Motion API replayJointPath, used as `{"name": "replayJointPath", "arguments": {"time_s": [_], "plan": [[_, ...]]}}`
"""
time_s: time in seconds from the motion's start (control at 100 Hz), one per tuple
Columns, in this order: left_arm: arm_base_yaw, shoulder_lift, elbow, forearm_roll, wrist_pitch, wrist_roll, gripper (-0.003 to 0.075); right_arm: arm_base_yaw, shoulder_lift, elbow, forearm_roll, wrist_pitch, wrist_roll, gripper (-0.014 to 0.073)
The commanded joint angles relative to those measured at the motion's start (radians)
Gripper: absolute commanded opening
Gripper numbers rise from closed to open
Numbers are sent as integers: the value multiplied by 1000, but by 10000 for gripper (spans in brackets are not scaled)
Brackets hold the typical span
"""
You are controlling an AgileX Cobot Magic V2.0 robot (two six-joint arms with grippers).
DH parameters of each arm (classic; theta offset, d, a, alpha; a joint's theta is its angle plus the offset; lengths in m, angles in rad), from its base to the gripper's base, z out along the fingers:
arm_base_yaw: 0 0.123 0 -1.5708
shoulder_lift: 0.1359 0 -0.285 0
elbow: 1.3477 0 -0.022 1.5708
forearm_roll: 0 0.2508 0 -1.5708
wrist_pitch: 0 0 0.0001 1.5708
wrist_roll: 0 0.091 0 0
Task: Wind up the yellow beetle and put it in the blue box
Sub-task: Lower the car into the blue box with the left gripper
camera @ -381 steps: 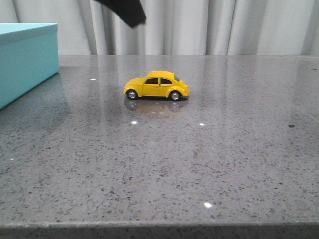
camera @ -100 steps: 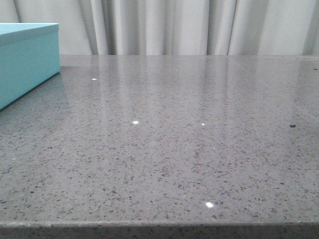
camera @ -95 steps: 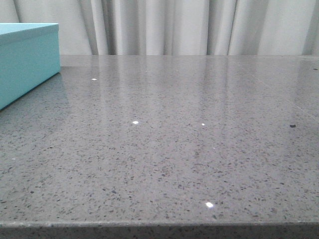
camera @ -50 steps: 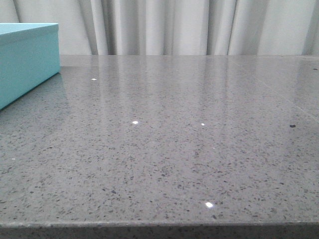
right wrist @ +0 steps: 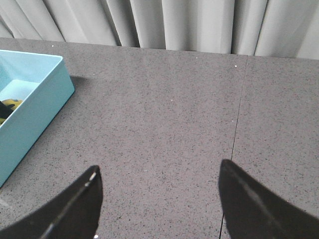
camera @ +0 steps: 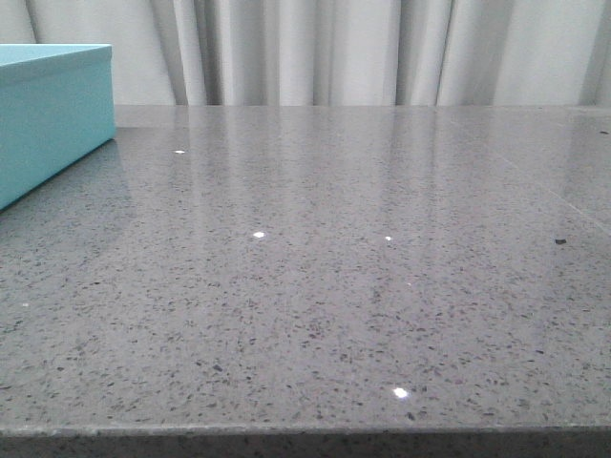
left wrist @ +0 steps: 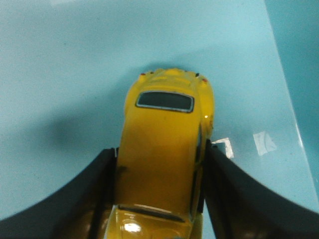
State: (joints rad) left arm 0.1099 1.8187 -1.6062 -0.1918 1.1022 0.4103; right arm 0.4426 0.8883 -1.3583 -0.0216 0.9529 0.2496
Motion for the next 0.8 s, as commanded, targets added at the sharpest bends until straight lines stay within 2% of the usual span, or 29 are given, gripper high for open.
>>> {"name": "replayJointPath", "arguments": {"time_s": [0.0,0.09,0.14,0.41,0.54,0.61,0.68,0.79], "plan": [[1,-50,-29,-19,-21,1,363,0,-7,-20,-16,-71,-8,496],[1,-50,-31,-19,-17,1,455,0,-7,-20,-16,-71,-8,496],[1,-50,-33,-19,-13,1,480,0,-7,-20,-16,-71,-8,496],[1,-64,-87,-34,22,-33,479,0,-7,-20,-16,-77,-8,496],[1,-119,-99,-74,9,-33,410,0,-19,-11,-31,-85,-28,492],[1,-163,-97,-97,-2,-33,355,0,-39,9,-42,-96,-30,459],[1,-209,-97,-127,-4,-27,288,0,-70,45,-53,-119,-30,389],[1,-279,-97,-192,-6,1,179,0,-130,122,-58,-165,-30,223]]}}
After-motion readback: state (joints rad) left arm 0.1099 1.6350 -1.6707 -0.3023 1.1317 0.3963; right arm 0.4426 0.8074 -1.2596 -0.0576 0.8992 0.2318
